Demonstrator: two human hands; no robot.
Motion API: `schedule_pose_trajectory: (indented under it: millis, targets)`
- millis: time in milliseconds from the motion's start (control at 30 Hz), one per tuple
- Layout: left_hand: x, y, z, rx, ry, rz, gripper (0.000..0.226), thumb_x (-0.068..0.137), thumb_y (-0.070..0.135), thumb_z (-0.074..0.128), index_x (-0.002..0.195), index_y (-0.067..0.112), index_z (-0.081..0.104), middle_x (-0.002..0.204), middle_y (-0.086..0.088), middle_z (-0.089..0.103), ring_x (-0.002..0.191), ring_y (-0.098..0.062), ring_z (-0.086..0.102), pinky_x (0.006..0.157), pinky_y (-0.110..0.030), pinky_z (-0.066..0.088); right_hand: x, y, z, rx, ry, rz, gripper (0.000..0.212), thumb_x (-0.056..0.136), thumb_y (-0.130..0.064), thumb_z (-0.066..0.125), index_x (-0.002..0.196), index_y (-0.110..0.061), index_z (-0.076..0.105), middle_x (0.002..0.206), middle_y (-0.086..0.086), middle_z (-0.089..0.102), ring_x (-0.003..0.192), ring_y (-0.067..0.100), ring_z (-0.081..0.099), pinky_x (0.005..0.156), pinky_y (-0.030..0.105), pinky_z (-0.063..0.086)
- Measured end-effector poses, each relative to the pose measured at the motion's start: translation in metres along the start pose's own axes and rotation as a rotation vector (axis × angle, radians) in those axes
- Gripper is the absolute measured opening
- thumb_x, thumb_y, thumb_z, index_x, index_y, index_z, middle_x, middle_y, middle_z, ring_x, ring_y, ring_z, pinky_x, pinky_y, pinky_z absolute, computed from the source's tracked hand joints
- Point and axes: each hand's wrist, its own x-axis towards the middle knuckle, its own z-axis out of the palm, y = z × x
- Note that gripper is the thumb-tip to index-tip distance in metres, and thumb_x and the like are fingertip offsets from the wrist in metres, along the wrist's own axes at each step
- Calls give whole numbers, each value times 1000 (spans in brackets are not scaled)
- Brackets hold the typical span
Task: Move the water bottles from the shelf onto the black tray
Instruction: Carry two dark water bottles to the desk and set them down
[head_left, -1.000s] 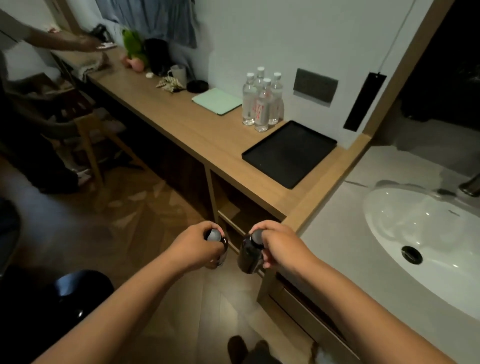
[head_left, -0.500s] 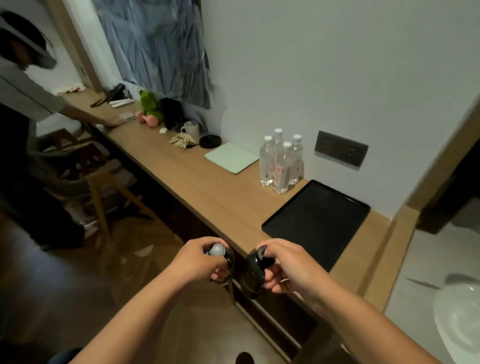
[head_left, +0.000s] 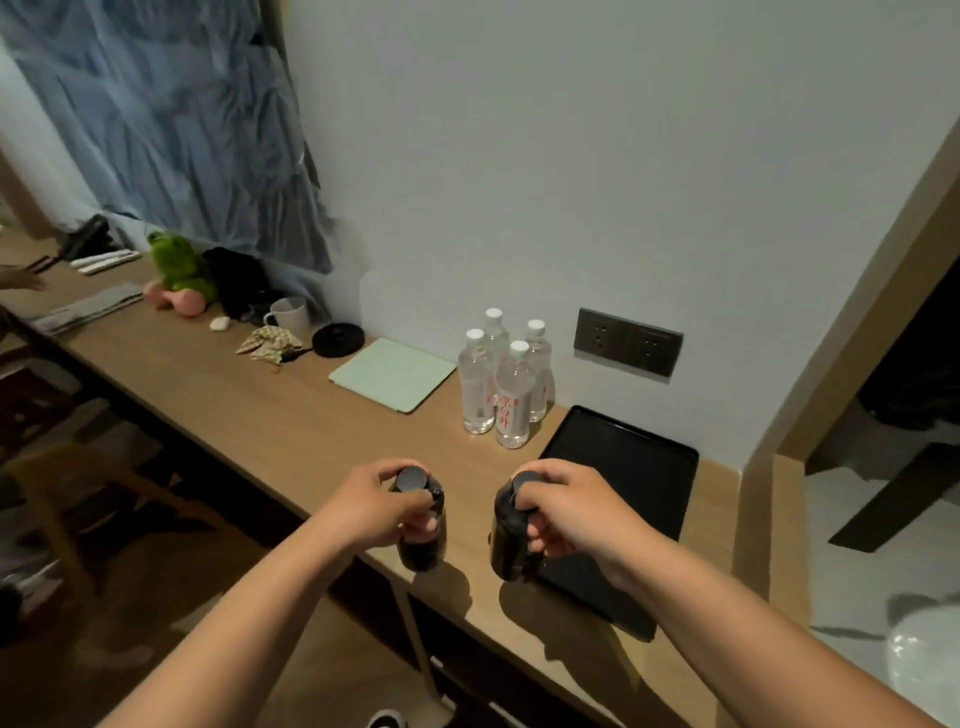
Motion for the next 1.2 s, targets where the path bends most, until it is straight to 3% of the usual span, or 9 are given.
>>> schedule_pose_trajectory:
  millis: [100, 200, 333, 433, 567, 700, 900, 1033, 1200]
  targets:
    - [40, 5, -9, 28, -97, 16, 32, 89, 2, 59, 120, 9, 55, 76, -19, 67, 47, -12, 64, 36, -11, 42, 25, -9, 2, -37, 55, 10, 29, 85, -12, 59, 113, -21, 62, 81, 9, 66, 62, 14, 59, 55, 20, 51]
    - [84, 6, -24, 108, -199, 51, 34, 90, 5, 59, 123, 7, 54, 71, -16, 67, 46, -10, 63, 38, -11, 42, 55, -16, 10, -97, 147, -12, 31, 84, -10, 65, 112, -22, 63, 92, 9, 70, 64, 12, 62, 54, 17, 52]
    - [140, 19, -45, 193, -352, 81, 34, 92, 5, 56, 125, 6, 52, 72, -16, 66, 44, -7, 60, 39, -11, 41, 101, -24, 27, -103, 289, -19, 30, 81, -12, 70, 107, -26, 66, 101, -2, 69, 84, 12, 67, 69, 23, 55]
    - [183, 26, -54, 250, -432, 103, 37, 92, 6, 56, 128, 8, 50, 75, -15, 66, 48, -7, 61, 44, -11, 44, 134, -28, 37, -84, 392, 10, 28, 81, -15, 71, 107, -25, 67, 108, -1, 67, 95, 16, 63, 78, 28, 55]
    - [232, 30, -59, 302, -507, 87, 37, 91, 5, 57, 127, 4, 50, 70, -14, 67, 51, -12, 61, 45, -14, 47, 166, -33, 48, 23, 521, 83, 28, 81, -11, 70, 105, -25, 66, 101, -3, 67, 84, 15, 66, 71, 26, 56]
    - [268, 31, -56, 319, -583, 85, 25, 92, 0, 55, 116, 0, 55, 70, -19, 62, 51, -17, 55, 51, -20, 52, 191, -39, 55, 143, 595, 137, 25, 82, -7, 66, 103, -21, 65, 91, 1, 67, 63, 14, 63, 53, 19, 51]
    - [300, 28, -45, 309, -628, 92, 16, 91, 4, 58, 105, 10, 60, 71, -19, 66, 57, -21, 59, 57, -25, 55, 224, -42, 56, 194, 594, 235, 15, 84, -9, 62, 86, -24, 61, 78, 8, 67, 59, 17, 58, 54, 24, 50]
    - [318, 27, -40, 282, -658, 69, 12, 89, 3, 60, 100, 10, 60, 61, -16, 66, 55, -24, 58, 67, -34, 54, 243, -43, 54, 253, 588, 292, 10, 85, -11, 59, 92, -18, 64, 68, 11, 59, 50, 17, 53, 46, 22, 46]
    - [335, 32, -39, 312, -648, 106, 10, 89, 1, 60, 97, 7, 61, 61, -17, 65, 53, -24, 60, 60, -31, 54, 260, -42, 55, 277, 581, 317, 16, 86, -14, 56, 99, -14, 65, 66, 11, 57, 48, 18, 52, 47, 23, 44]
